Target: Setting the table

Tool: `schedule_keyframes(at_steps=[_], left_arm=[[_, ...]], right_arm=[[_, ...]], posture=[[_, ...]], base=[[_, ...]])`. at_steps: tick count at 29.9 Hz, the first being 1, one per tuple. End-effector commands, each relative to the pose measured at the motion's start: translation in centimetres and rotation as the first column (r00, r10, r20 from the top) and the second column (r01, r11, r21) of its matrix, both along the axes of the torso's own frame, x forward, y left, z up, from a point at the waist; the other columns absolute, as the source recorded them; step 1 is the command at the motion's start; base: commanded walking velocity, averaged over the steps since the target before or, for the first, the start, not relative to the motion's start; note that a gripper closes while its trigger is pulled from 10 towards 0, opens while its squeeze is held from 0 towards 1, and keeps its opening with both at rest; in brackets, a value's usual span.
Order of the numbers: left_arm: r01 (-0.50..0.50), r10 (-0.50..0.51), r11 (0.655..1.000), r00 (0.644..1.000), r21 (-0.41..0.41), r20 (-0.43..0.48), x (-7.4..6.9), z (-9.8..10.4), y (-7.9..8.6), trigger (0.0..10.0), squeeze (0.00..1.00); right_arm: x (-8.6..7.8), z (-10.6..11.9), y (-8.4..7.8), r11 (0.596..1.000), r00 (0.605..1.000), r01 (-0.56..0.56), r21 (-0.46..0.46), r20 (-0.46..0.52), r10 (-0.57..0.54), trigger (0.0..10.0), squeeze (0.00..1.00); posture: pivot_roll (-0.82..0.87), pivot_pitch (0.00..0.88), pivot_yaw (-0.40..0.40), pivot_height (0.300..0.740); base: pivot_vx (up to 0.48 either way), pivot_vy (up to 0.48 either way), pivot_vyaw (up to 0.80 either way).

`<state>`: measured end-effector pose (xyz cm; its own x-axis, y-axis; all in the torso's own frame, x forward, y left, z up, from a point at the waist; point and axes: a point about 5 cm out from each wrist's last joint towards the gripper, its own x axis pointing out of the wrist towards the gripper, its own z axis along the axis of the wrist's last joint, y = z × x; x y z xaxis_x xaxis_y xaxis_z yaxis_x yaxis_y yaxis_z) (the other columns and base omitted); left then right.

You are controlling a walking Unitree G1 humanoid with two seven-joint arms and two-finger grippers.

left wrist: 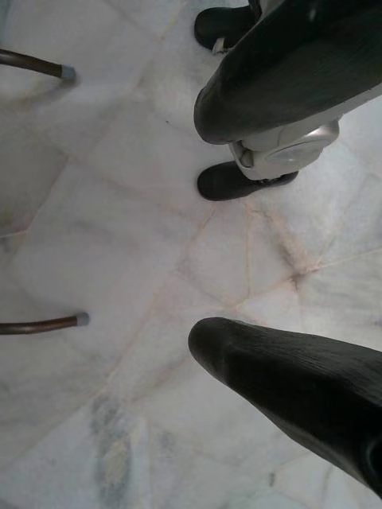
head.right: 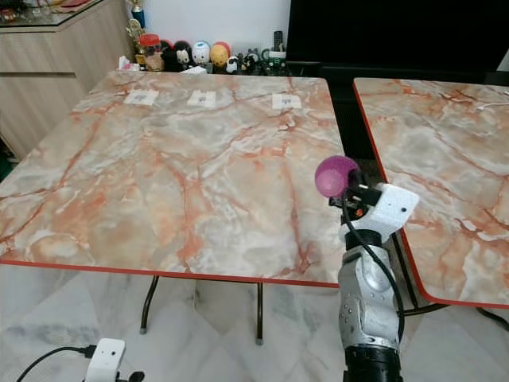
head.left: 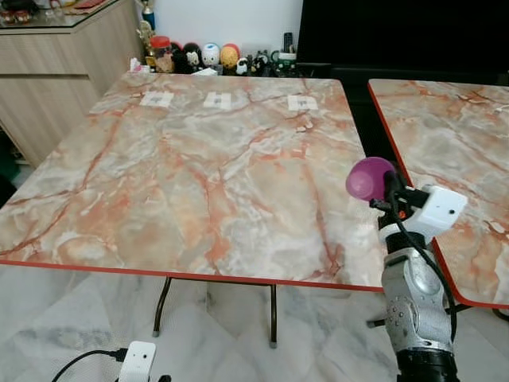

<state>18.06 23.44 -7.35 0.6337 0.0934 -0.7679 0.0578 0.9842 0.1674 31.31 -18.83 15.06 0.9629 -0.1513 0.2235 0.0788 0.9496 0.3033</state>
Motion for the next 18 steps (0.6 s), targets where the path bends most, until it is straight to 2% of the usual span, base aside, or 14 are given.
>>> schedule_keyframes(at_steps=[1,18], left_arm=[[0.025,-0.025,1.0,0.999,0.007,-0.026,-0.48,-0.36,-0.41,10.0,0.0],[0.031,-0.03,0.999,0.999,0.01,-0.039,-0.64,-0.46,-0.38,10.0,0.0]], right_arm=[[-0.1,1.34,-0.7,0.999,0.997,0.04,-0.018,0.068,-0.038,10.0,0.0],[-0.11,1.35,-1.11,0.995,0.992,0.1,-0.016,0.085,-0.098,10.0,0.0]], posture=[[0.06,0.0,-0.043,0.74],[0.06,0.0,-0.045,0.74]], base=[[0.0,-0.412,0.0],[0.0,-0.458,0.0]])
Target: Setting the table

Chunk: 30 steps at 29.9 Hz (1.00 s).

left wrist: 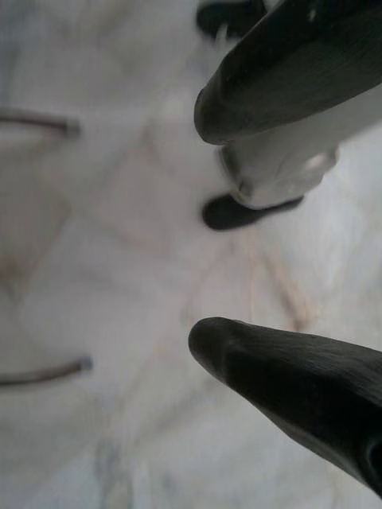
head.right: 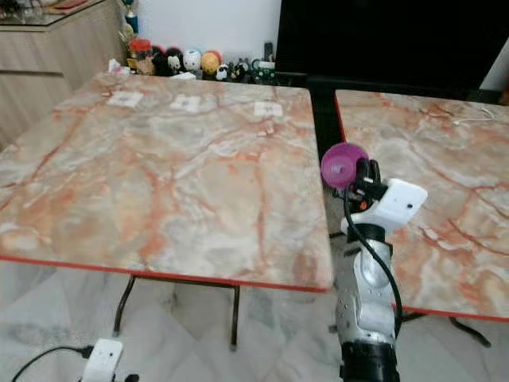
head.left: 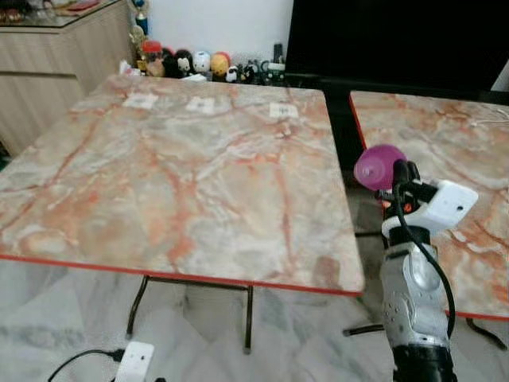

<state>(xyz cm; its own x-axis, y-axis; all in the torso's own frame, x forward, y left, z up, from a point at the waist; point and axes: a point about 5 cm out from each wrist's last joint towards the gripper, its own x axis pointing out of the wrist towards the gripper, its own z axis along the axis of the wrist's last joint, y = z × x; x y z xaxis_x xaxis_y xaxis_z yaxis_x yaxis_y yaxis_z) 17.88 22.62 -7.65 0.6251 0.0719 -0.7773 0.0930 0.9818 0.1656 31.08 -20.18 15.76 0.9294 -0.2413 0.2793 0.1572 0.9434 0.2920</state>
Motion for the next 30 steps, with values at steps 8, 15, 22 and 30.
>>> schedule_keyframes(at_steps=[8,15,22,30], left_arm=[[-0.004,0.004,1.0,1.0,0.011,-0.026,-0.4,-0.2,0.3,10.0,0.0],[0.005,-0.004,1.0,0.999,0.02,-0.032,-0.4,-0.2,0.4,10.0,0.0],[0.001,0.0,1.0,1.0,0.029,-0.026,-0.2,0.0,0.7,10.0,0.0],[-0.004,0.004,1.0,1.0,0.016,-0.013,0.0,0.1,0.7,10.0,0.0]], right_arm=[[0.3,0.8,0.0,1.0,0.999,0.013,0.005,0.032,-0.014,10.0,0.0],[0.3,0.1,0.2,0.999,0.999,0.031,0.043,0.021,-0.032,10.0,0.0],[0.3,0.1,0.2,0.998,0.999,0.043,0.053,0.025,-0.044,10.0,0.0],[0.3,0.5,-0.7,0.996,0.997,0.071,0.045,0.033,-0.072,10.0,0.0]], posture=[[0.05,0.0,-0.042,0.74],[0.07,0.0,-0.028,0.74],[0.07,0.005,-0.016,0.74],[0.06,0.021,-0.019,0.74]], base=[[0.0,-0.465,0.0],[0.0,-0.329,0.0],[0.0,0.0,0.0],[0.0,0.0,0.0]])
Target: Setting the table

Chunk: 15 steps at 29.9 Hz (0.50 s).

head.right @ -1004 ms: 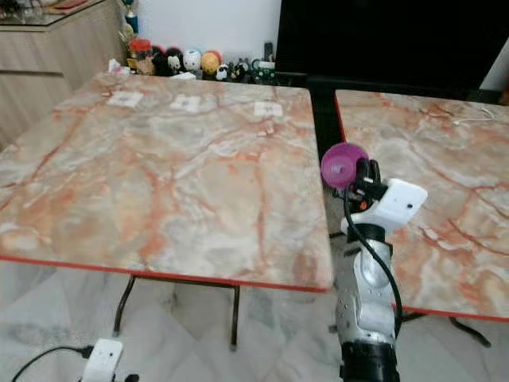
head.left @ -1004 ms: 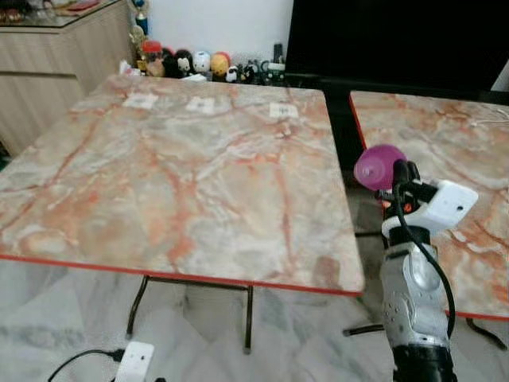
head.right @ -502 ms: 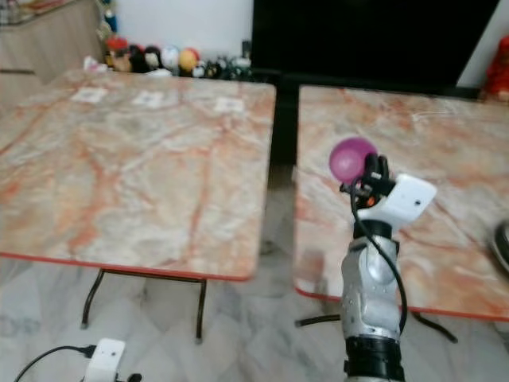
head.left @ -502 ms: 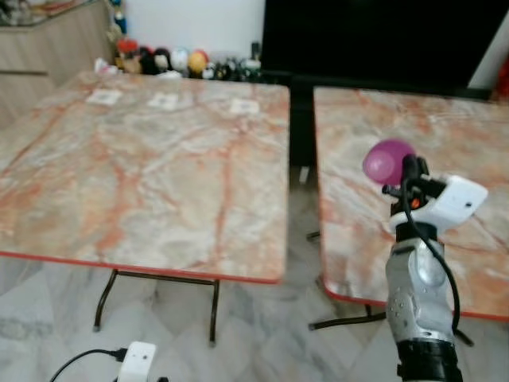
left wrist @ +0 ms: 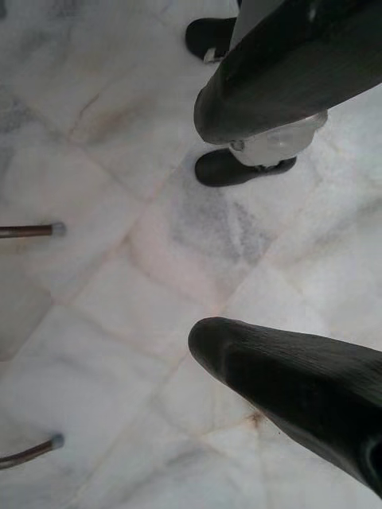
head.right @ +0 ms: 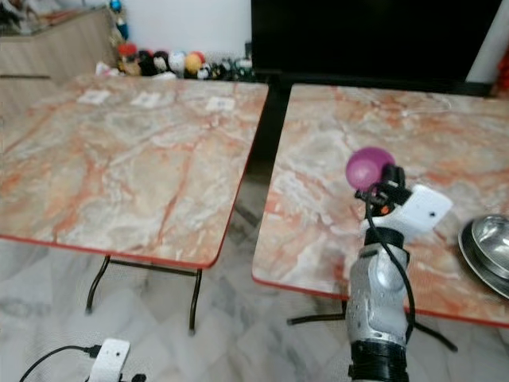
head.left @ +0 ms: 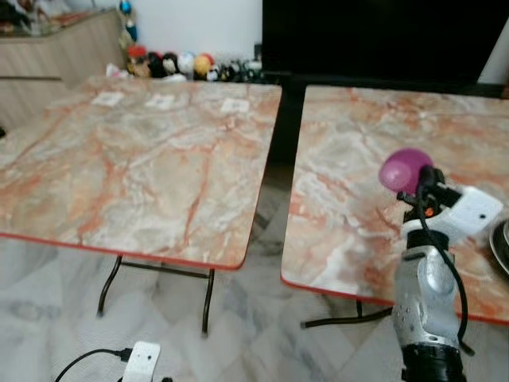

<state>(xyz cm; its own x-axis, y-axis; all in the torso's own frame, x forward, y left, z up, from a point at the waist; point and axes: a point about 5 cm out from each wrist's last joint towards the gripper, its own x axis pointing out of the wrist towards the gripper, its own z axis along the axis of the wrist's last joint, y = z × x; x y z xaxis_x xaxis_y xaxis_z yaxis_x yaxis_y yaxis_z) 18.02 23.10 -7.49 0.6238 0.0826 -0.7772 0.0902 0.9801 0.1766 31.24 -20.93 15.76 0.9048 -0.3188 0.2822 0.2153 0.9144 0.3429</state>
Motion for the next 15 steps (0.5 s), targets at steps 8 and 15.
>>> schedule_keyframes(at_steps=[8,15], left_arm=[[0.006,-0.006,1.0,1.0,0.005,-0.012,-0.3,-0.1,0.0,10.0,0.0],[0.015,-0.015,1.0,1.0,0.002,-0.002,0.2,-0.1,-0.7,10.0,0.0]], right_arm=[[0.2,0.6,0.2,1.0,1.0,0.004,-0.002,0.019,-0.004,10.0,0.0],[0.2,0.5,-0.5,0.999,0.999,0.042,0.003,-0.004,-0.042,10.0,0.0]], posture=[[0.05,0.03,-0.023,0.74],[0.05,0.032,-0.022,0.74]], base=[[0.0,0.0,0.0],[0.0,0.0,-0.08]])
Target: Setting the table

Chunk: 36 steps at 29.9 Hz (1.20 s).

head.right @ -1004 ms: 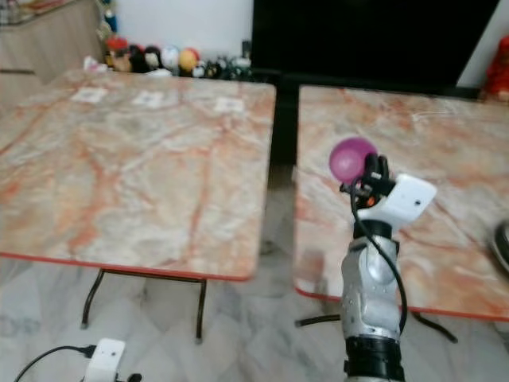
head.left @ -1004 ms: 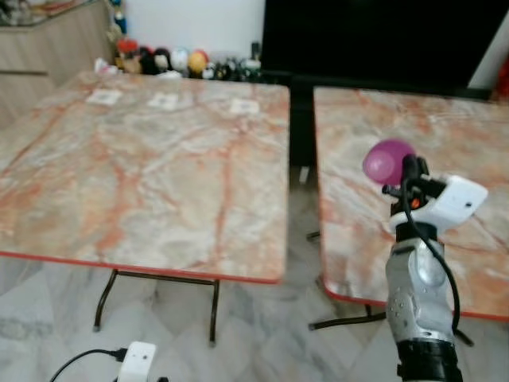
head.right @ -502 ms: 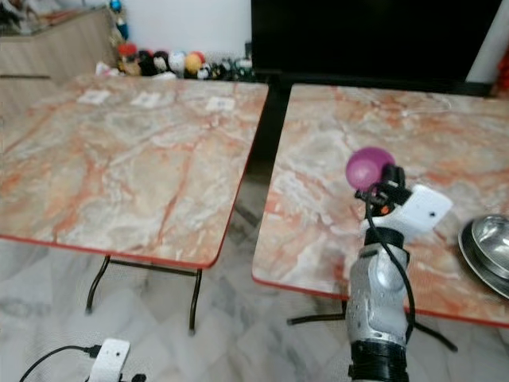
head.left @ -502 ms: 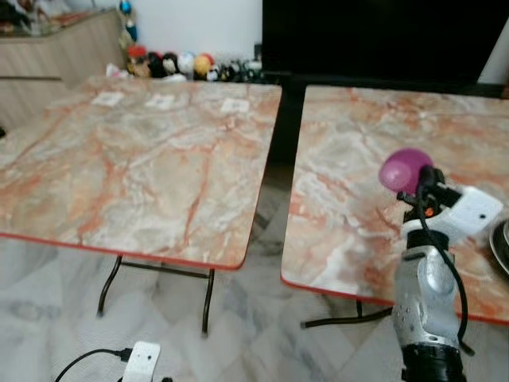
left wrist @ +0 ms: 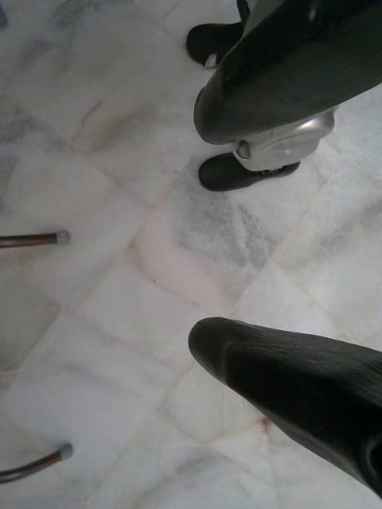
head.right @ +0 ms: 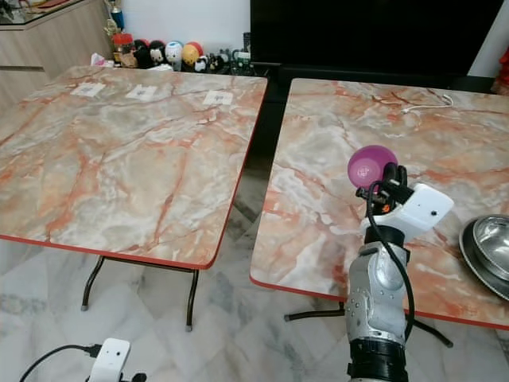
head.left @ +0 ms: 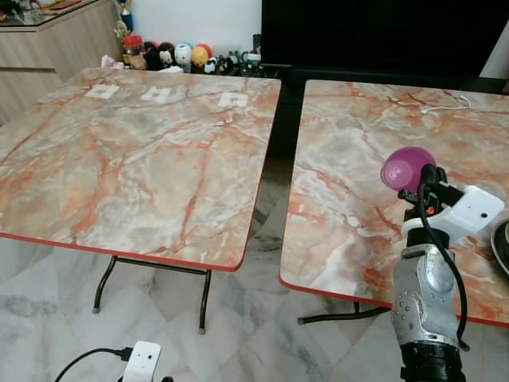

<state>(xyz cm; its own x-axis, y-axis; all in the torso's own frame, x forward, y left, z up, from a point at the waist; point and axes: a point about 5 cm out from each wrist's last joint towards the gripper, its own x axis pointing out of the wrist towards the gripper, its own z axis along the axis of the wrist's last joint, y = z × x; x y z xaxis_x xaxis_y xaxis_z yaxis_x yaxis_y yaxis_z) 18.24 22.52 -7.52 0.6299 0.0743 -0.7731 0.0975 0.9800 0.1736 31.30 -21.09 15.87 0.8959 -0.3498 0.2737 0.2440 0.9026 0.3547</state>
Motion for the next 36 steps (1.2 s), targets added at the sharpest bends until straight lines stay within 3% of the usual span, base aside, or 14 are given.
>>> schedule_keyframes(at_steps=[1,7,23,32,36], left_arm=[[0.007,-0.007,1.0,1.0,0.005,-0.008,-0.04,-0.1,-0.24,10.0,0.0],[0.008,-0.008,1.0,1.0,0.003,-0.011,-0.19,-0.2,-0.4,10.0,0.0],[0.006,-0.006,1.0,1.0,0.011,-0.013,-0.46,-0.14,0.31,10.0,0.0],[0.01,-0.01,1.0,1.0,0.012,-0.008,-0.32,-0.08,0.25,10.0,0.0],[0.008,-0.008,1.0,1.0,0.011,-0.009,-0.36,-0.1,0.29,10.0,0.0]], right_arm=[[0.16,0.38,-0.34,1.0,1.0,0.012,-0.006,0.0,-0.012,10.0,0.0],[0.16,0.41,-0.36,1.0,1.0,0.016,-0.011,0.005,-0.016,10.0,0.0],[0.39,0.36,-0.28,1.0,1.0,0.025,-0.013,0.004,-0.025,10.0,0.0],[0.54,0.26,-0.33,1.0,1.0,0.024,-0.013,-0.005,-0.024,10.0,0.0],[0.57,0.37,-0.37,0.999,0.999,0.034,-0.013,0.005,-0.034,10.0,0.0]], posture=[[0.05,0.032,-0.022,0.74],[0.05,0.027,-0.026,0.74],[0.06,0.01,-0.033,0.74],[0.06,0.002,-0.034,0.74],[0.06,0.004,-0.034,0.74]], base=[[0.0,0.0,-0.76],[0.0,0.0,-0.72],[0.0,0.0,0.0],[0.286,0.0,-0.63],[0.307,0.0,0.0]])
